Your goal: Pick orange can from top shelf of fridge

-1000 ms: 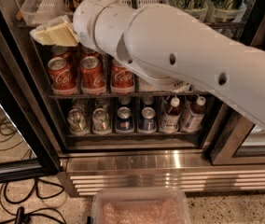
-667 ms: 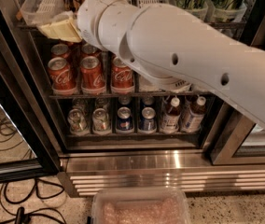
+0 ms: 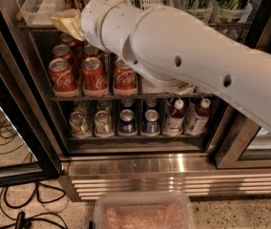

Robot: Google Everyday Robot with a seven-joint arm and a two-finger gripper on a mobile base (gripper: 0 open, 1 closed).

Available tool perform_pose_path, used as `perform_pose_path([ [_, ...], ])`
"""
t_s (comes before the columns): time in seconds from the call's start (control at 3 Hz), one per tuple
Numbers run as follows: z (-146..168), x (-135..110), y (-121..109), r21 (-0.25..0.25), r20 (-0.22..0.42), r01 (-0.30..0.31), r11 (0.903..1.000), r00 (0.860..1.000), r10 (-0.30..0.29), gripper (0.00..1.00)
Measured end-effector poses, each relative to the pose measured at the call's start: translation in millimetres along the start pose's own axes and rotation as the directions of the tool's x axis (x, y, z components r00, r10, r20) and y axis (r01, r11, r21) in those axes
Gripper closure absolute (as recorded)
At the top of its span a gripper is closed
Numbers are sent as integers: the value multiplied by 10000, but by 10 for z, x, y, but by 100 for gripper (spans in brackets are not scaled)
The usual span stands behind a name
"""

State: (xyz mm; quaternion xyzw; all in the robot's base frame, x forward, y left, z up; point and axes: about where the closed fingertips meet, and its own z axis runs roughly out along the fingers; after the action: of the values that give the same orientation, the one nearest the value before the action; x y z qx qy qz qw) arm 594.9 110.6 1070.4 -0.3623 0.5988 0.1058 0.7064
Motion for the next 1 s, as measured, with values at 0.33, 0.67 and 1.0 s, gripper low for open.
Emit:
perform_pose_path([
  [0.33,55,118,-77,30,-145,-93,10000,9999,94,34],
  [0.67,156,203,-147,17,-239,-138,9999,9996,138,31],
  [1.0,283,254,-226,3,-283,-144,9999,9995,144,32],
])
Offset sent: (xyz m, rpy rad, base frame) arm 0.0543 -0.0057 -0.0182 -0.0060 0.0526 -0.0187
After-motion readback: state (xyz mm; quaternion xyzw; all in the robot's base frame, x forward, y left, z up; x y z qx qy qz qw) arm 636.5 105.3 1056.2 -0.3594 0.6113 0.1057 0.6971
